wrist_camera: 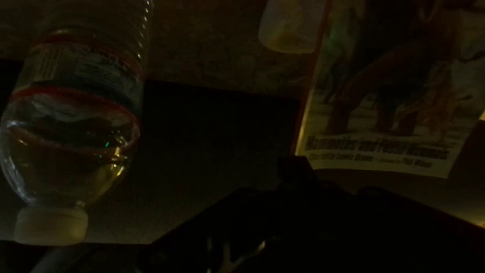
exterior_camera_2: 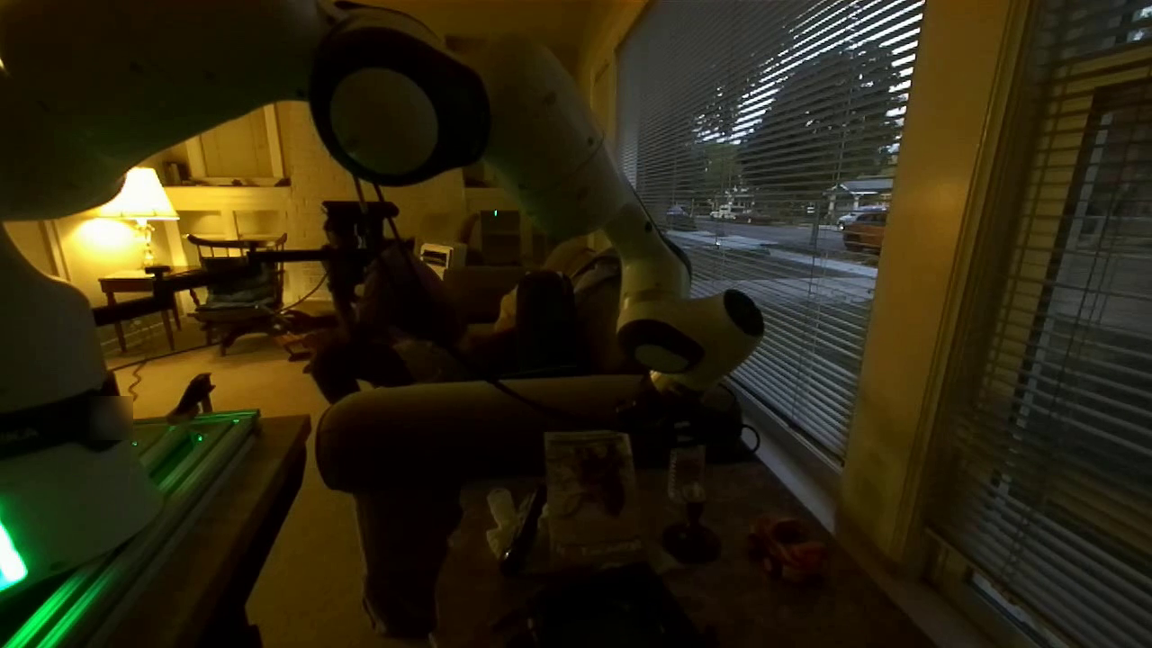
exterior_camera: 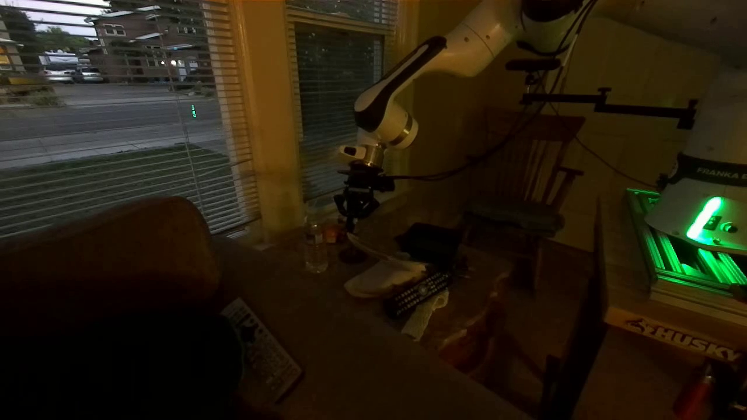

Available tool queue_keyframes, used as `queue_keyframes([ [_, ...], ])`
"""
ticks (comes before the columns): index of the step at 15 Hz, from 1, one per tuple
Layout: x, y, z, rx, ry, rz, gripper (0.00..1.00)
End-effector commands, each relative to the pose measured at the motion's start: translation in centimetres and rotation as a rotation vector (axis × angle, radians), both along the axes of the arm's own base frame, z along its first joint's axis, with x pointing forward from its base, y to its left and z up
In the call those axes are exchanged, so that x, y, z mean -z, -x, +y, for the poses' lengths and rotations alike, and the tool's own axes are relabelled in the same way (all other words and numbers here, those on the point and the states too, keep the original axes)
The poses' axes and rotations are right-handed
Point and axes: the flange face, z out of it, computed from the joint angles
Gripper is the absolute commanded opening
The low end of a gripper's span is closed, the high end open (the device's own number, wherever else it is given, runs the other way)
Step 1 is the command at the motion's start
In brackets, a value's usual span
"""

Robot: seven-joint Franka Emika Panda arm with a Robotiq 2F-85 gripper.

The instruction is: Move the book to the left

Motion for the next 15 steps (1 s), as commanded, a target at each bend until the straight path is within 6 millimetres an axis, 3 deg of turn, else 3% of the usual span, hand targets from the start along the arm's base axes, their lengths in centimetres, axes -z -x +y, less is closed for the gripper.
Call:
queue_keyframes([
  [1, 1.5, 1.2, 0.7, 0.023, 0.0, -0.038, 0.01],
  [2, 1.9, 1.5, 0.8, 0.025, 0.009, -0.039, 0.01],
  [4, 2.5, 2.2, 1.0, 0.028, 0.021, -0.042, 0.3],
  [9, 2.7, 3.6, 1.6, 0.021, 0.029, -0.03, 0.63],
  [14, 0.8, 4.7, 2.2, 0.052, 0.057, -0.029, 0.98],
  [15, -0.1, 5.0, 2.0, 0.07, 0.077, -0.026, 1.0],
])
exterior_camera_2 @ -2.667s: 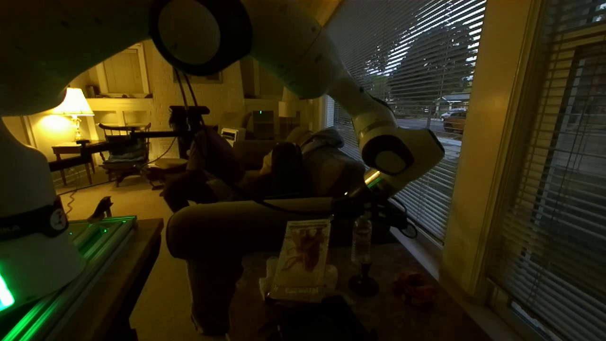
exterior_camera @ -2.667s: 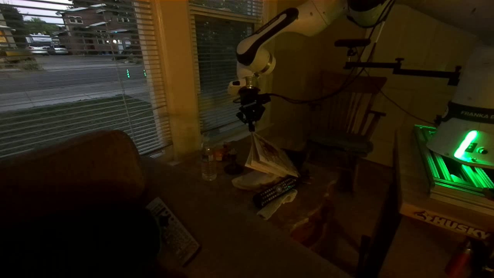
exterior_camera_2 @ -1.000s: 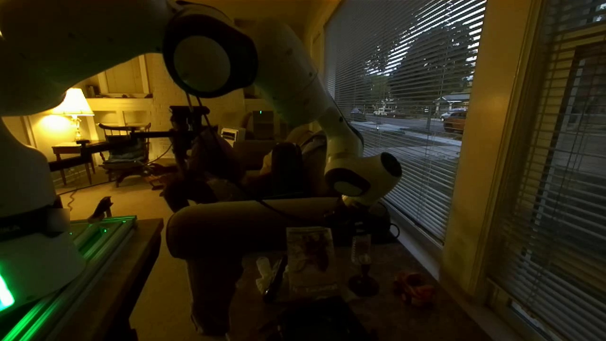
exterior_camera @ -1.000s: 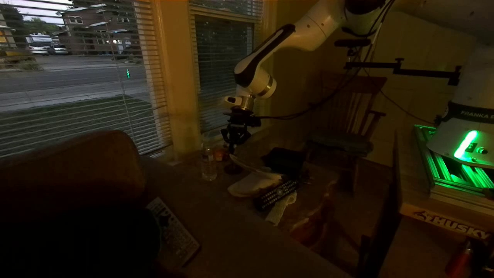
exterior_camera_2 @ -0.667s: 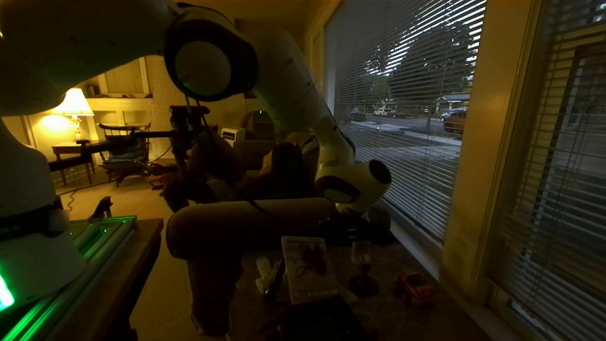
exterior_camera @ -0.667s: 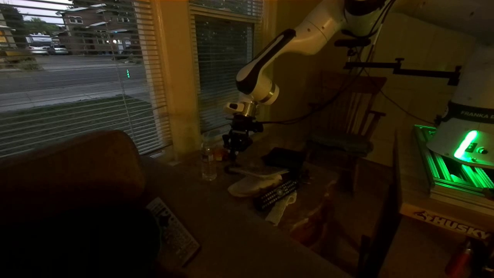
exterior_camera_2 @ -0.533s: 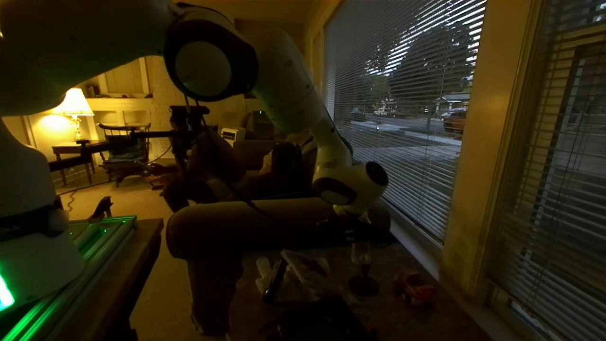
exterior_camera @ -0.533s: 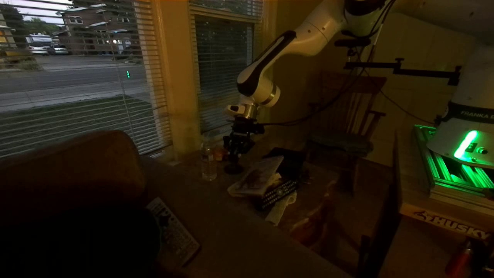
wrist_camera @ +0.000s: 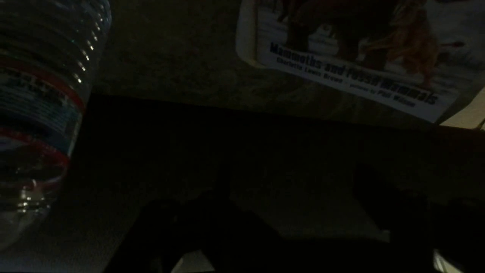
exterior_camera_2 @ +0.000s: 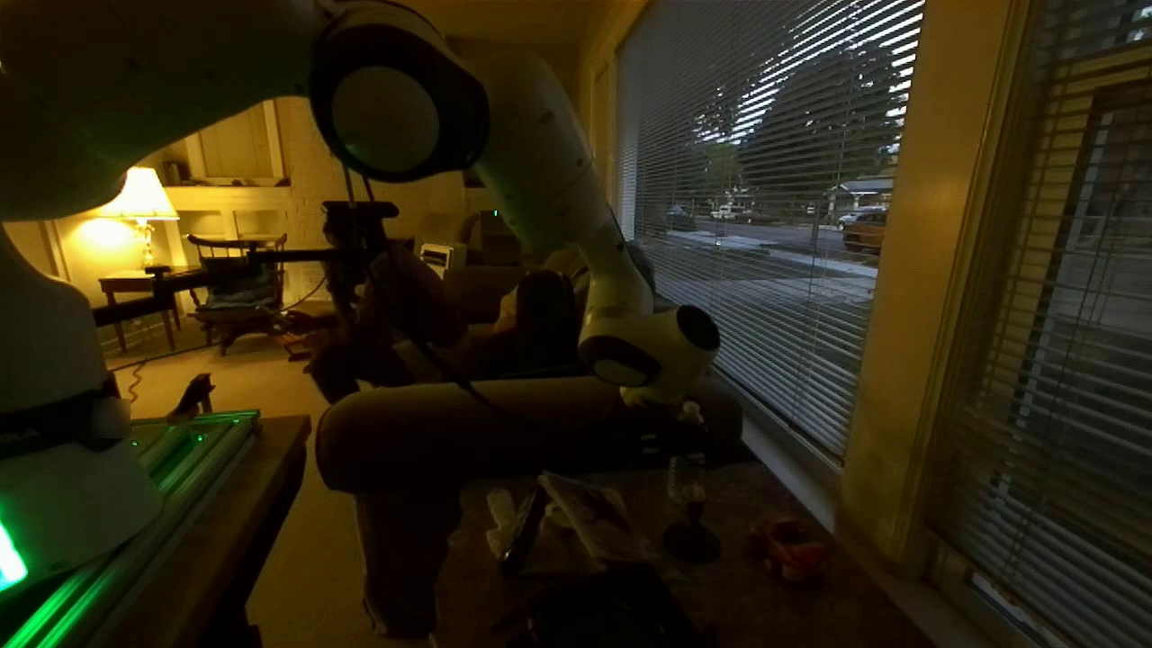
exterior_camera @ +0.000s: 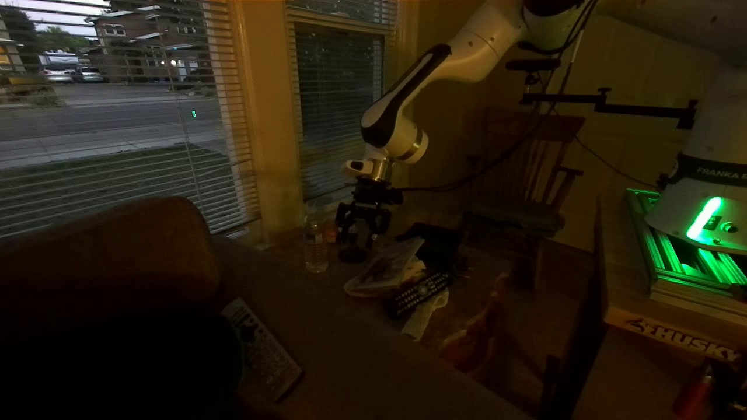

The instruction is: Move the book to the left

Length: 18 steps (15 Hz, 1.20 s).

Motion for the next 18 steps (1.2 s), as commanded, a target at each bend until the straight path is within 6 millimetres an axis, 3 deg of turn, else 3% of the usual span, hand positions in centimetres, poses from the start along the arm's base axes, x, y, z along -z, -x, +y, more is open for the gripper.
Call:
queue_keyframes([
  [1, -3.5, 1.5, -0.4, 0.052, 0.057, 0.011, 1.0],
  [9, -13.5, 4.6, -2.6, 0.432, 0.208, 0.102, 1.0],
  [13, -17.6, 6.8, -3.7, 0.626, 0.252, -0.002, 1.0],
  [18, -21.2, 9.4, -6.3, 0.827, 0.259, -0.257, 1.0],
])
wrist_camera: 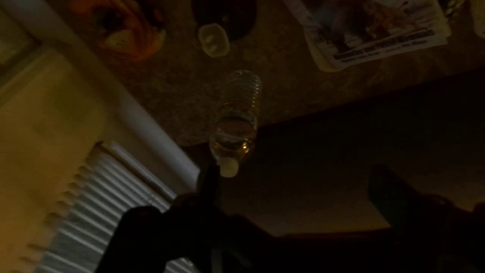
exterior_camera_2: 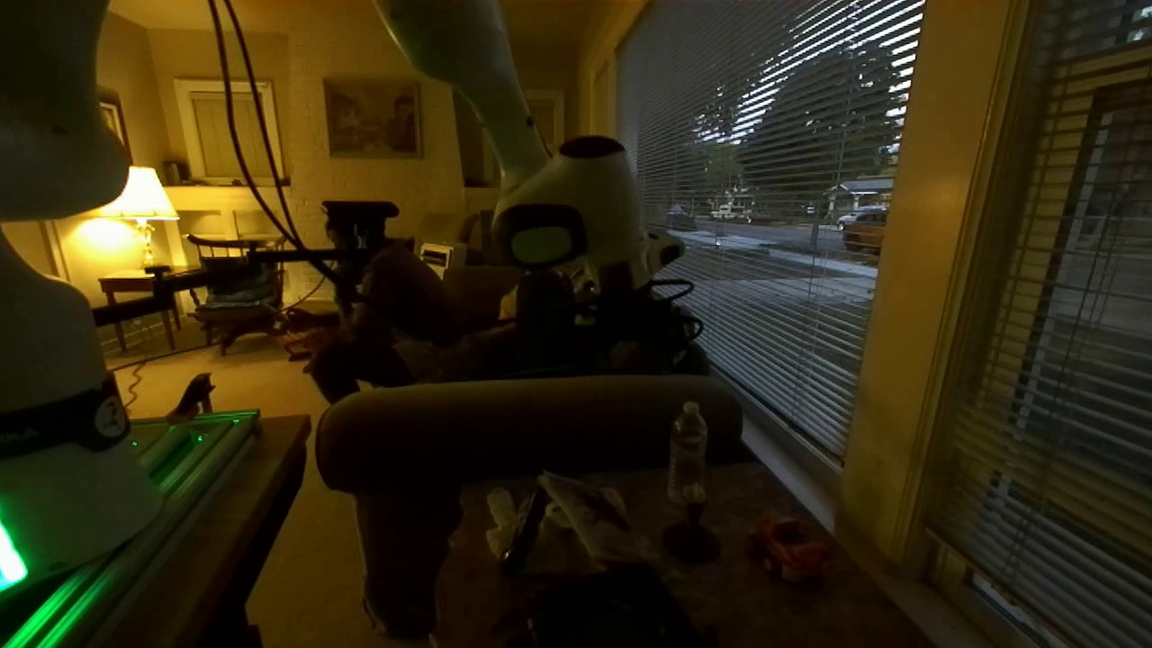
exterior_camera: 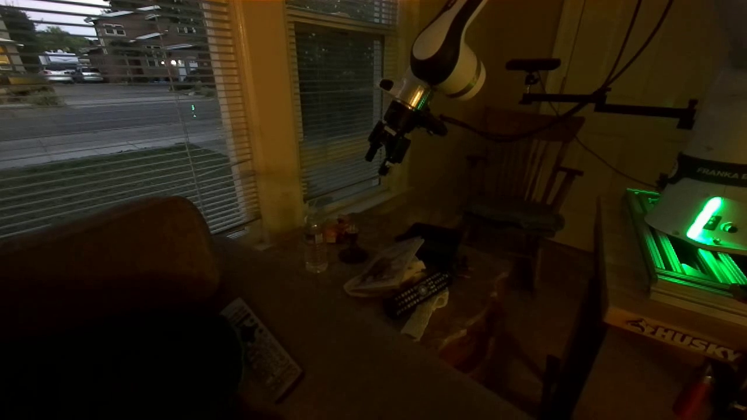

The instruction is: Move the book to the left

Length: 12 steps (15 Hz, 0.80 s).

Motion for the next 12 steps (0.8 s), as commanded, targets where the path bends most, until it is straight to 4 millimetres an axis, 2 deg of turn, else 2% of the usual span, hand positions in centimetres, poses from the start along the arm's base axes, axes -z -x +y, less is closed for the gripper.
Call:
queue_keyframes([
  [1, -2.6, 3.6, -2.3, 0.123, 0.075, -0.128, 1.0],
  [2, -2.8, 4.3, -3.2, 0.141, 0.095, -0.13, 1.0],
  [3, -1.5, 1.9, -2.1, 0.089, 0.064, -0.114, 1.0],
  [5, -1.5, 2.3, -2.6, 0.095, 0.073, -0.115, 1.0],
  [12, -1.4, 2.2, -2.4, 0.092, 0.07, -0.115, 1.0],
])
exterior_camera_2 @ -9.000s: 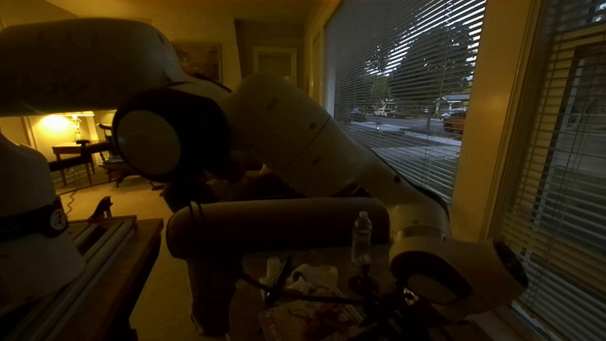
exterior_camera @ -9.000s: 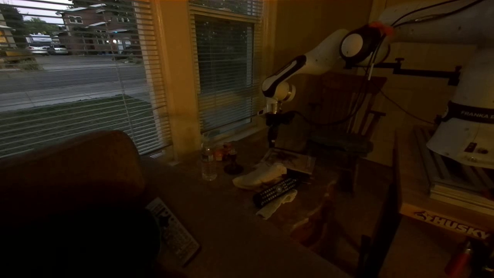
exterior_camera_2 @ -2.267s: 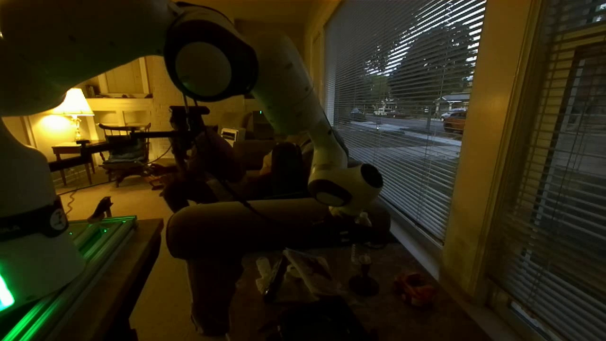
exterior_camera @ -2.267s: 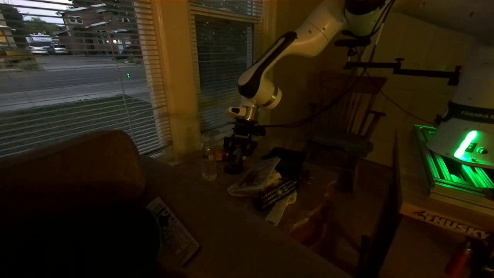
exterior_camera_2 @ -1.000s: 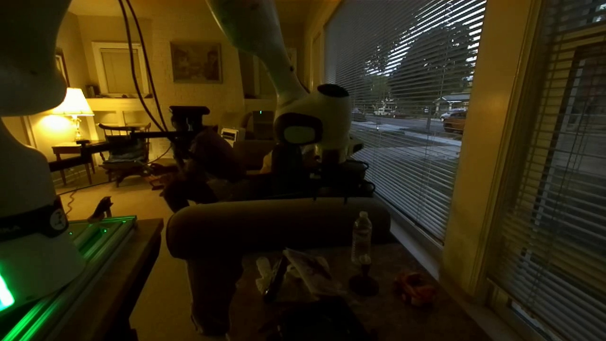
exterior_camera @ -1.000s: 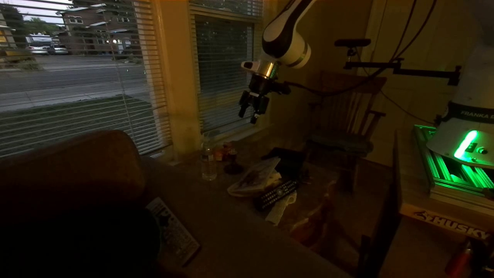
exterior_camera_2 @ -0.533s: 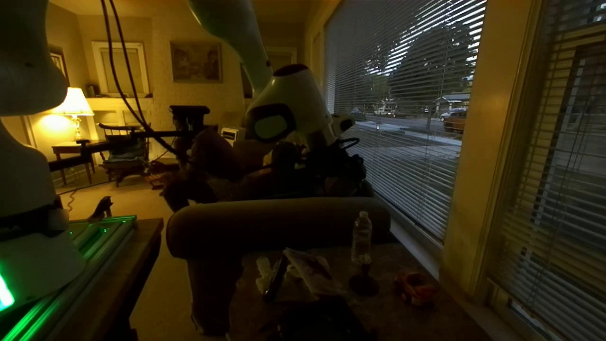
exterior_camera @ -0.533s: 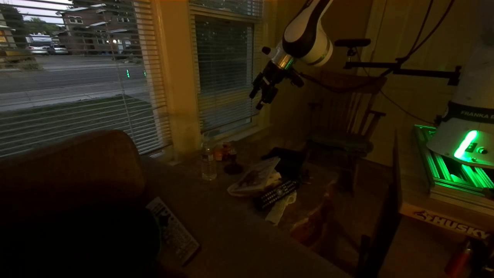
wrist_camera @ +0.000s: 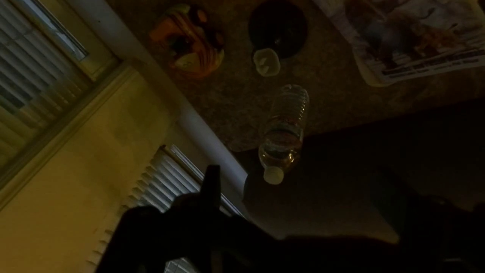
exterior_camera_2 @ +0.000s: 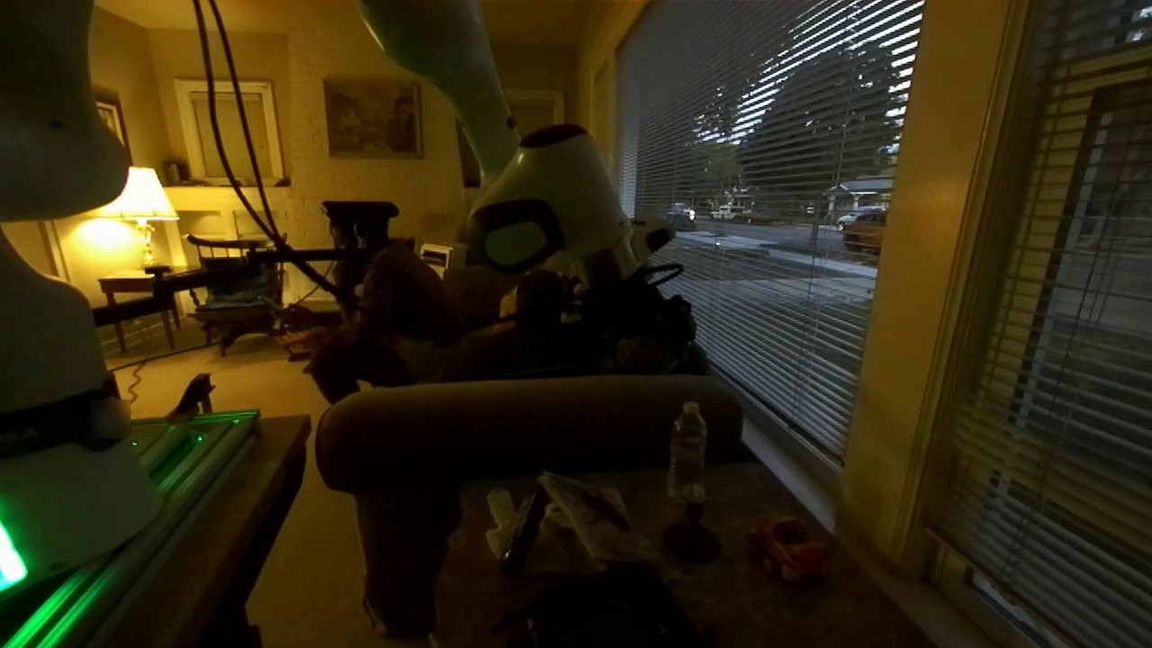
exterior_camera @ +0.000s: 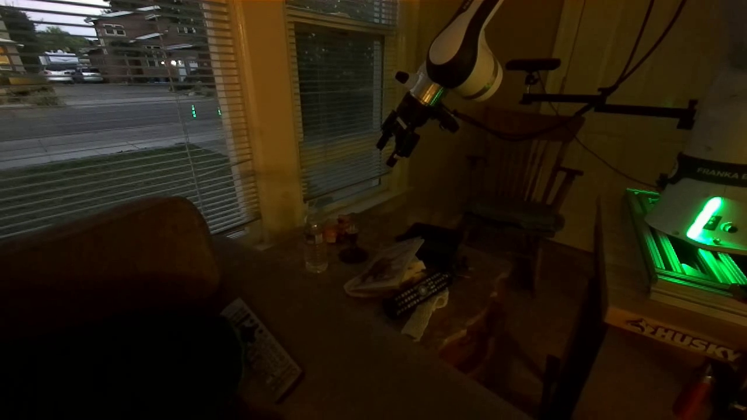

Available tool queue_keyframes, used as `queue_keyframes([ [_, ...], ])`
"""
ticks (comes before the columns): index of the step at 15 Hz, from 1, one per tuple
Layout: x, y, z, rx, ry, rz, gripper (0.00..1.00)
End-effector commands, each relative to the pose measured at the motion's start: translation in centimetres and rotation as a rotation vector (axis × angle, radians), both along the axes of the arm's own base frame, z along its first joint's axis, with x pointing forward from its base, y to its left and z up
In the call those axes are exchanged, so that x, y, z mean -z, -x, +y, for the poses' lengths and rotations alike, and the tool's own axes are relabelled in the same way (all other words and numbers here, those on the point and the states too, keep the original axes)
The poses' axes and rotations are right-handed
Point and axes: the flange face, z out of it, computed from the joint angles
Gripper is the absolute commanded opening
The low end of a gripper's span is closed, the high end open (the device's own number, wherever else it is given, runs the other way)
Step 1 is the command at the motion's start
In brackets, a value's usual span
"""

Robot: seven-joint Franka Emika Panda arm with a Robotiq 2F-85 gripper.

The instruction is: Move the book to the left

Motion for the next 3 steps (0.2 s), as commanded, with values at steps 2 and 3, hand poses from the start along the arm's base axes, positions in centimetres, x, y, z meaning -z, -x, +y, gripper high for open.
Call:
queue_keyframes([
  [2, 0.0, 0.0, 0.0, 0.0, 0.0, 0.0, 1.0],
  [3, 0.0, 0.0, 0.0, 0.0, 0.0, 0.0, 1.0],
])
